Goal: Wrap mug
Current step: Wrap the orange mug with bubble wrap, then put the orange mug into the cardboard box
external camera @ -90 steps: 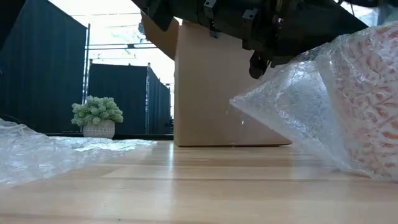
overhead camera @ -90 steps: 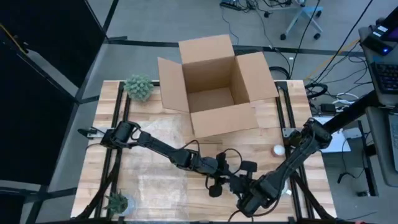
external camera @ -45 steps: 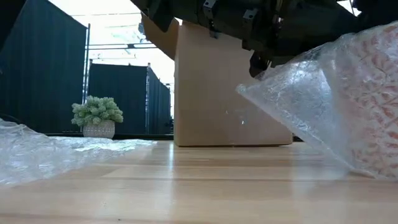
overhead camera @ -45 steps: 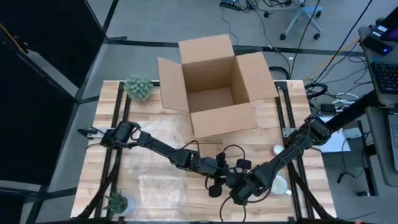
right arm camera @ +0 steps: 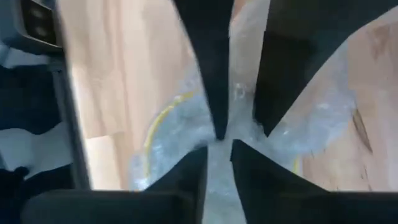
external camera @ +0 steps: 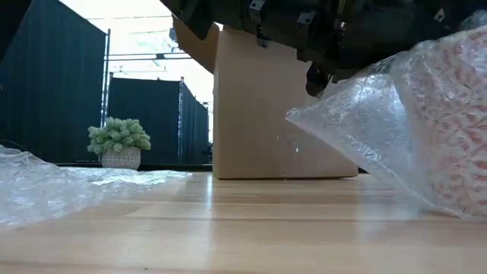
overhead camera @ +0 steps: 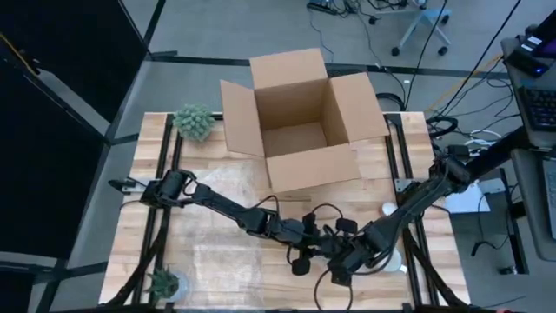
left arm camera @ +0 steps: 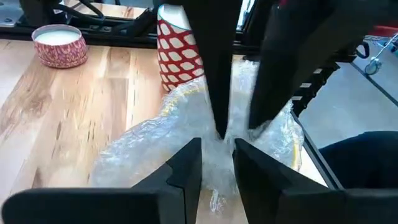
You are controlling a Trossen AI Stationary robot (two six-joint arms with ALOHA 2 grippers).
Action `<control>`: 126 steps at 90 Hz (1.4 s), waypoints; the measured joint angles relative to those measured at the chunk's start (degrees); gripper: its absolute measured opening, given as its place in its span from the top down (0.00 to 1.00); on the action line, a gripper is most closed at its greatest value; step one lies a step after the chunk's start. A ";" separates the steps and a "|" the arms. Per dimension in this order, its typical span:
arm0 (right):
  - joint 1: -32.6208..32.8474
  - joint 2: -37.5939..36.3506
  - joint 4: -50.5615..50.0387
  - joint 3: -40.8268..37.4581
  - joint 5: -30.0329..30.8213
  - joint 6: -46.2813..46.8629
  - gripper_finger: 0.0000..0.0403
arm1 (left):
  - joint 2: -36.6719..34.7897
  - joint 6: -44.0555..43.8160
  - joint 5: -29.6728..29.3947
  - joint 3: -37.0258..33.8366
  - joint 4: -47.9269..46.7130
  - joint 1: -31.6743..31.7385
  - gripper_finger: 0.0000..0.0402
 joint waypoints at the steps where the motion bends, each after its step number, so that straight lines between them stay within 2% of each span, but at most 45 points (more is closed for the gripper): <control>1: 0.01 -0.26 -0.01 0.01 -0.35 0.13 0.79 | 0.00 0.00 -0.01 0.00 0.00 0.00 0.80; 18: 2.16 -2.25 2.99 0.16 -2.99 3.27 0.64 | 0.00 -0.05 -0.01 0.00 0.00 -0.02 0.80; 32: 3.88 1.39 4.25 0.21 -2.06 4.05 0.57 | 0.00 -0.06 -0.01 0.00 0.00 -0.04 0.80; 40: 4.43 4.59 4.53 0.21 0.50 4.05 0.54 | 0.00 -0.07 -0.01 0.00 0.01 -0.04 0.80; 65: 3.97 13.42 6.05 0.58 0.74 -0.14 0.53 | 0.02 -0.13 0.10 0.00 0.11 -0.04 0.80; 72: 3.91 14.37 5.71 0.60 1.03 -0.86 0.55 | -0.06 -0.19 0.14 0.00 0.13 -0.04 0.80; 80: 3.93 14.60 5.92 0.51 1.24 -1.54 0.62 | -0.24 -0.01 0.33 0.27 -0.48 -0.12 0.80; 98: 4.10 13.84 6.24 0.33 -0.58 -3.14 0.93 | -0.60 -1.77 1.40 2.40 -2.13 -1.04 0.80; 111: 4.86 13.10 6.82 0.11 -0.35 -3.48 0.94 | -3.05 -3.00 0.94 2.54 -6.46 -2.17 0.80; 126: 5.89 12.07 3.98 3.20 -0.59 -3.45 0.95 | -8.03 -4.69 1.16 2.58 -16.09 -5.01 0.80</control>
